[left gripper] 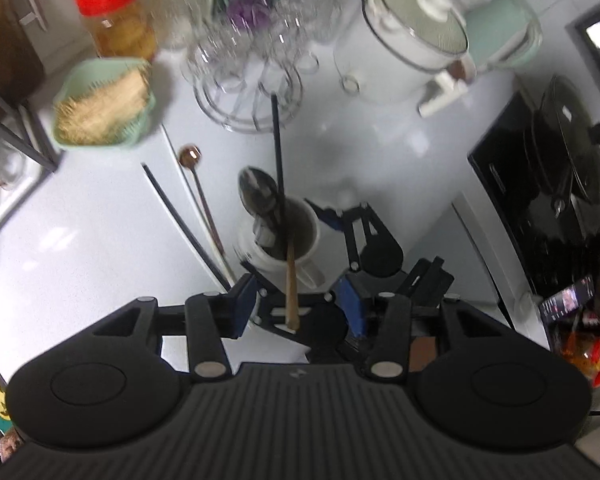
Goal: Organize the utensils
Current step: 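Lower the wooden chopstick into the mug and open the left tool, then move the left tool to the white chopstick and close on it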
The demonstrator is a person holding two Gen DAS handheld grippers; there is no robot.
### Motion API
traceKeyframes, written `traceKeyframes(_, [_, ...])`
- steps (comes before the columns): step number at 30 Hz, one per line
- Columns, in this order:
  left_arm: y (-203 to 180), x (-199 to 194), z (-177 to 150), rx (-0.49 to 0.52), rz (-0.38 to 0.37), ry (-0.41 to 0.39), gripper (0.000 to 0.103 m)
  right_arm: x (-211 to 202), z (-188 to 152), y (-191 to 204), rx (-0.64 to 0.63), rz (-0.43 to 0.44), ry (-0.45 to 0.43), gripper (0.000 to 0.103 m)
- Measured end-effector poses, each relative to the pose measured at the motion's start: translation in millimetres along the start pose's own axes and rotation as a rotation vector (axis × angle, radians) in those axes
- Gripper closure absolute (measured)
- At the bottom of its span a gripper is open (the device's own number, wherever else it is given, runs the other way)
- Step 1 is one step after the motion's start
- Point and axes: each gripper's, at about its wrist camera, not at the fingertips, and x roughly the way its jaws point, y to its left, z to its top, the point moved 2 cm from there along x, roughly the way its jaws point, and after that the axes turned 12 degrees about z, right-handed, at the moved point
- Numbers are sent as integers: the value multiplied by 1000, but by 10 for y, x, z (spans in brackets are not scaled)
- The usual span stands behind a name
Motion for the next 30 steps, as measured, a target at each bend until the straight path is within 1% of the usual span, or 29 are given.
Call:
traceKeyframes(5, [124, -209, -250, -98, 32, -120, 50, 6, 16, -4, -8, 11, 5, 12])
traceKeyframes(10, [305, -250, -616, -231, 66, -200, 50, 9, 25, -7, -19, 23, 9, 12])
traceKeyframes(14, [422, -160, -907, -311, 92, -242, 50, -3, 26, -24, -25, 40, 12, 13])
traceKeyframes(18, [496, 42, -1165, -371, 104, -290, 50, -14, 31, -45, -32, 54, 17, 13])
traceKeyframes(21, [548, 288, -1332, -422, 109, -314, 51, -25, 38, -75, -31, 54, 23, 13])
traceKeyframes(25, [580, 687, -1467, -473, 90, -317, 51, -67, 33, -140, -15, 34, 32, 13])
traceKeyframes(26, [580, 792, -1487, -477, 81, -319, 51, -84, 26, -157, -9, 27, 33, 13])
traceKeyframes(28, [562, 1002, -1500, -475, 82, -296, 51, -123, 4, -186, -2, 16, 35, 13])
traceKeyframes(30, [505, 1179, -1526, -461, 96, -291, 51, -158, -17, -210, -1, 9, 39, 12])
